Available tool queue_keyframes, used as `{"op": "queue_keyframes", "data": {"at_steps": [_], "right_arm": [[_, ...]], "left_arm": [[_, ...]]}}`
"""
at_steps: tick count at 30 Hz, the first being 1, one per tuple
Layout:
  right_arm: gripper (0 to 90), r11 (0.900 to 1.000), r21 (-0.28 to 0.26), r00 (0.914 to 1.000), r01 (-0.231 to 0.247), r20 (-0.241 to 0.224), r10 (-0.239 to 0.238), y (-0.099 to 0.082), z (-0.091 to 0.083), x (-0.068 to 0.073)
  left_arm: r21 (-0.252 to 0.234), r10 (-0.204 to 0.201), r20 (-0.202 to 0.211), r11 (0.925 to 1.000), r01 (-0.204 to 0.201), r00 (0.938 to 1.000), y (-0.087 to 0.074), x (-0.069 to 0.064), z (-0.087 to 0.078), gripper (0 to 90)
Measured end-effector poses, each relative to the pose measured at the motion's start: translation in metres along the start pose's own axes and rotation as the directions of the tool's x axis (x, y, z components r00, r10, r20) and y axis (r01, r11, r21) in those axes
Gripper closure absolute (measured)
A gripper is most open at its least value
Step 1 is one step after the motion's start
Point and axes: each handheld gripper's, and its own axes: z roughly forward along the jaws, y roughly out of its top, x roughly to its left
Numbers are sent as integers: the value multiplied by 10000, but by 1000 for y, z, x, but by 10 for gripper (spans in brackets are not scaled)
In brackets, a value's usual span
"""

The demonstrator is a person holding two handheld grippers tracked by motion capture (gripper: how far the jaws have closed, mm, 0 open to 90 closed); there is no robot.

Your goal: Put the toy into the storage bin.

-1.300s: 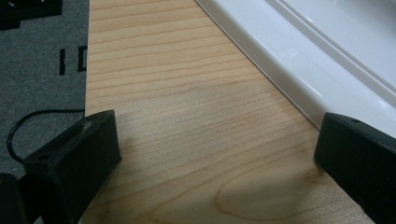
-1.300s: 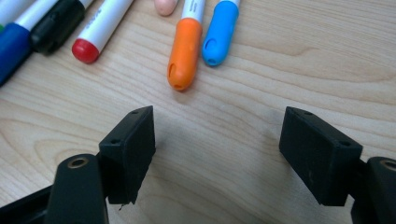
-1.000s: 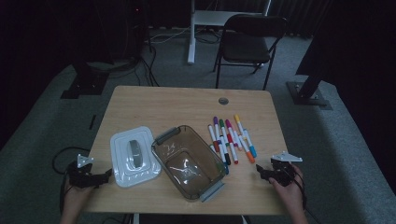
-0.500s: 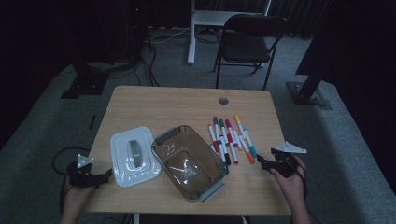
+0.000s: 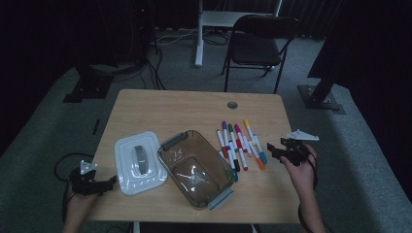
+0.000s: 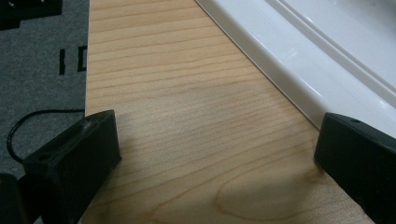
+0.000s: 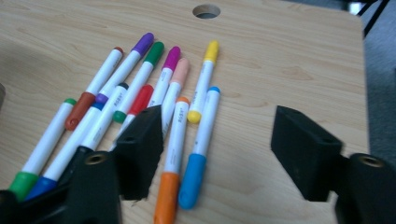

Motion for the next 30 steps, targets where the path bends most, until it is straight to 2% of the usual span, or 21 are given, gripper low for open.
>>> {"op": "queue_keyframes", "data": {"at_steps": [5,9,13,19,23,26,28,30], "right_arm": [[479,9977,681,9995,-40,-306,61,6,24,1],[515,9948,1022,9983,-12,-585,72,3,47,1],[541,9900,1409,9981,-106,-578,190,-3,65,1],[597,9826,1826,9978,-331,-510,431,-7,79,-5],[616,9769,2115,9987,-295,-353,378,-11,84,-7],[650,9731,2249,9979,-498,-301,580,-16,87,-9],[669,9732,2271,9992,-347,-115,384,-18,89,-9],[715,9716,2265,9976,-688,127,677,-20,87,-10]], "left_arm": [[6,-10,-11,10000,10,10000,0,0,0,6],[1,-12,-17,10000,12,10000,0,0,0,6],[-5,-16,-19,10000,16,10000,0,0,0,6],[-8,-14,-19,10000,14,10000,0,0,0,6],[-5,-15,-19,10000,15,10000,0,0,0,6],[-6,-15,-21,10000,15,10000,0,0,0,6],[-6,-12,-18,10000,12,10000,0,0,0,6],[-8,-11,-20,10000,11,10000,0,0,0,7]]}}
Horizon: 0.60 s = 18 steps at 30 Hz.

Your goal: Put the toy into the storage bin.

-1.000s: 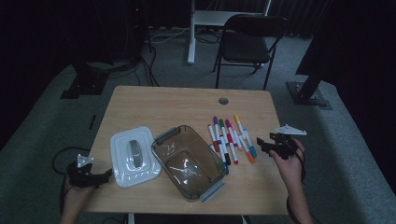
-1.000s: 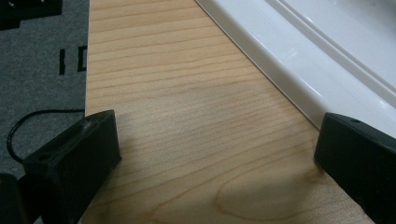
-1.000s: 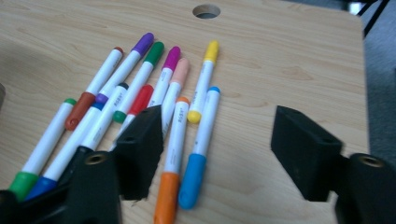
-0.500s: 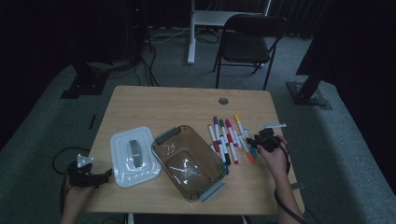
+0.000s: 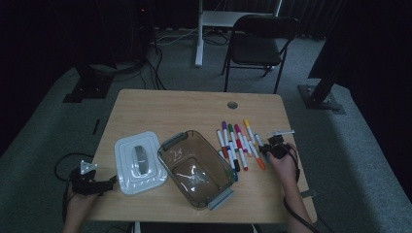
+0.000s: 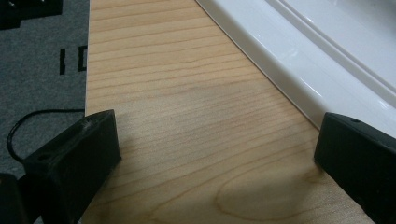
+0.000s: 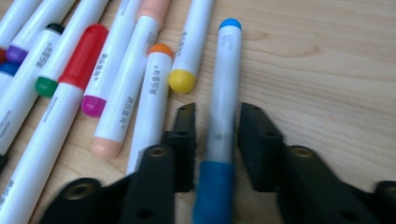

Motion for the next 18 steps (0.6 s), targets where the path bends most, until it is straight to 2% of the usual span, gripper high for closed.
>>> {"op": "queue_keyframes", "data": {"at_steps": [2,5,12,15,18], "right_arm": [[752,9999,-46,9995,-158,283,159,-1,0,-2],[758,9995,-170,9994,-260,233,264,-2,0,-4],[766,9988,-199,9955,438,850,-419,-2,2,5],[767,9990,-160,9963,419,752,-406,-2,2,6],[769,10000,-13,9982,20,598,-19,-2,-1,4]], "left_arm": [[1,-2,-1,10000,2,10000,0,0,0,6],[-4,-15,-2,10000,15,10000,0,0,0,7],[0,-19,-23,10000,19,10000,0,-1,0,7],[0,-20,-23,10000,20,10000,0,0,0,7],[-3,-26,-19,10000,26,10000,0,0,0,7]]}}
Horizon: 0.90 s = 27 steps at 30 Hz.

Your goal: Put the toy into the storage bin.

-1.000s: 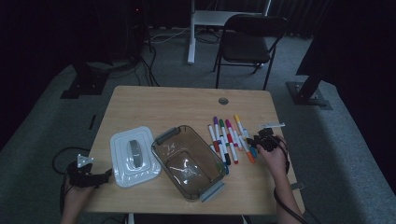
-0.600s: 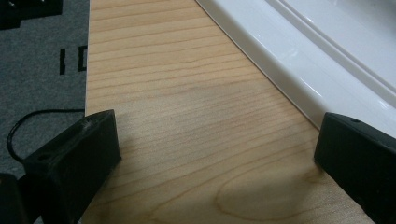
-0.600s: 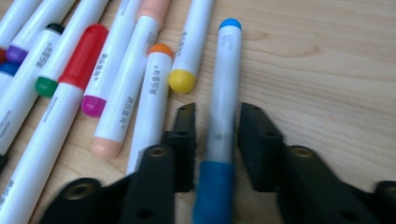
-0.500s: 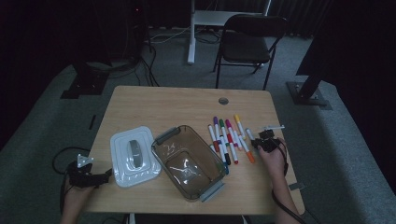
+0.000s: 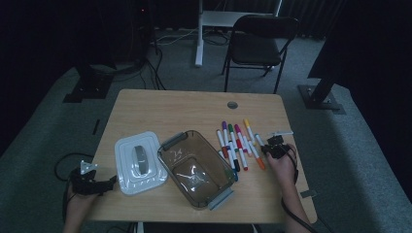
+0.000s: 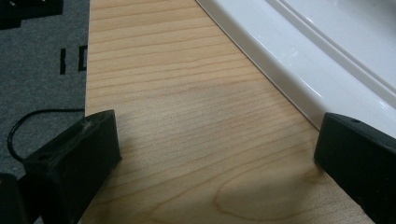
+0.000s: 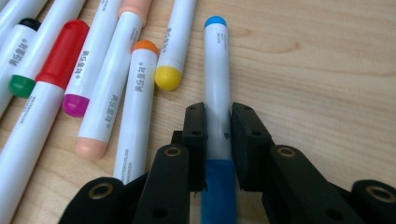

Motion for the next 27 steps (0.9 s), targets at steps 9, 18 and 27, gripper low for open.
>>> {"op": "queue_keyframes", "data": {"at_steps": [9,18,27], "right_arm": [[768,9966,-231,9969,-792,-54,790,-1,-20,-7],[768,9901,-1059,9944,-918,-617,856,13,-54,5],[768,9800,-1835,9914,-776,-1177,564,33,-94,33]], "left_arm": [[1,-31,-23,10000,31,10000,0,0,0,7],[7,-29,-23,10000,29,10000,0,0,0,7],[2,-31,-21,10000,31,10000,0,0,0,7]]}}
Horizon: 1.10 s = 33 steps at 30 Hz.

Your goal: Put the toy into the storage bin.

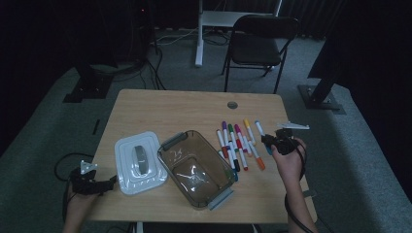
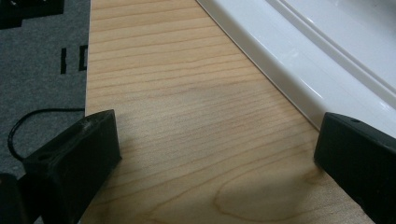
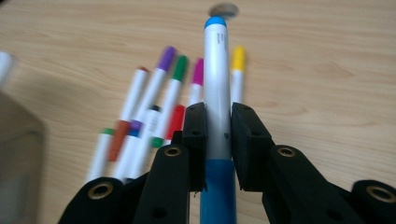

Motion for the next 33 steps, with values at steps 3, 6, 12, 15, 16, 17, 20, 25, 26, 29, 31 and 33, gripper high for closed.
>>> {"op": "queue_keyframes", "data": {"at_steps": [3,6,12,15,16,17,20,25,26,29,31,33], "right_arm": [[768,9992,-281,9994,271,-211,-277,7,-11,14],[768,9976,-493,9972,483,-539,-509,14,-21,28],[768,9894,-918,9885,1129,-908,-1212,24,-39,59],[768,9844,-1106,9814,1365,-1203,-1496,28,-45,74],[768,9835,-1166,9788,1385,-1352,-1539,29,-47,79],[768,9824,-1196,9758,1432,-1487,-1604,30,-49,84],[768,9784,-1285,9664,1619,-1799,-1835,33,-52,98],[768,9716,-1388,9468,1919,-2343,-2205,36,-52,122],[768,9716,-1388,9468,1919,-2343,-2205,36,-52,122],[768,9680,-1338,9335,2122,-2652,-2413,36,-49,137],[768,9665,-1293,9240,2218,-2888,-2507,35,-47,147],[768,9645,-1234,9127,2333,-3145,-2610,33,-44,157]], "left_arm": [[1,2,-1,10000,-2,10000,0,0,0,7],[0,4,1,10000,-4,10000,0,0,0,7],[3,12,-2,10000,-12,10000,0,0,0,7],[5,12,-3,10000,-12,10000,0,0,0,7],[5,12,-3,10000,-12,10000,0,0,0,7],[5,10,-2,10000,-10,10000,0,0,0,7],[19,8,3,10000,-8,10000,0,0,0,7],[12,2,6,10000,-2,10000,0,0,0,7],[14,6,5,10000,-6,10000,0,0,0,7],[10,0,4,10000,0,10000,0,0,0,7],[7,-1,2,10000,1,10000,0,0,0,7],[9,-2,1,10000,2,10000,0,0,0,7]]}}
